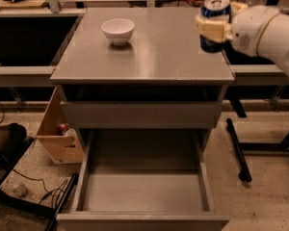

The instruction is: Place pepsi can into middle drawer

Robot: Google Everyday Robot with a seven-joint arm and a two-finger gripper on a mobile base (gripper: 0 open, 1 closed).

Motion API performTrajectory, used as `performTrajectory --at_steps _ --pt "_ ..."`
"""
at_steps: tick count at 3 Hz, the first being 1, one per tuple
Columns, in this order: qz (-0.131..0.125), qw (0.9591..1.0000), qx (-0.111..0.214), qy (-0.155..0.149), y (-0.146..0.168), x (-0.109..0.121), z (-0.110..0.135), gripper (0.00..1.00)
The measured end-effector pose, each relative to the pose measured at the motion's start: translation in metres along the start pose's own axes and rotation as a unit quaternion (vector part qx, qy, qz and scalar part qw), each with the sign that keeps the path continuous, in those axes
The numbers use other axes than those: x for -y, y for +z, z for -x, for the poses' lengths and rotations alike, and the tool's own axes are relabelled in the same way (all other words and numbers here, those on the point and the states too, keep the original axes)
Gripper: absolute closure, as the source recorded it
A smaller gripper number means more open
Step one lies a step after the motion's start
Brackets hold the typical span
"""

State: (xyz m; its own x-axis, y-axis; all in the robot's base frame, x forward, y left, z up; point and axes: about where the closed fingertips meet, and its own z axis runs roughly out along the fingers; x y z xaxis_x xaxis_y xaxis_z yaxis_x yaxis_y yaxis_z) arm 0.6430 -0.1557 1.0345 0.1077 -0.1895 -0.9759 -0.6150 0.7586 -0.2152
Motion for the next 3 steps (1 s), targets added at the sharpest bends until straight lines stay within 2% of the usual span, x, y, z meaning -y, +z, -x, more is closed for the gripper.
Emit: performTrajectory --at_steps 1,2,3 --pt "0.034 0.9969 -0.068 0.023 -0.014 -0.032 -0.094 1.00" --pt "0.034 0.9969 -0.068 0.023 -0.014 -0.032 -0.094 1.00" --pt "0.049 0.9963 -0.063 0.033 -0.005 -0.042 -0.109 1.00"
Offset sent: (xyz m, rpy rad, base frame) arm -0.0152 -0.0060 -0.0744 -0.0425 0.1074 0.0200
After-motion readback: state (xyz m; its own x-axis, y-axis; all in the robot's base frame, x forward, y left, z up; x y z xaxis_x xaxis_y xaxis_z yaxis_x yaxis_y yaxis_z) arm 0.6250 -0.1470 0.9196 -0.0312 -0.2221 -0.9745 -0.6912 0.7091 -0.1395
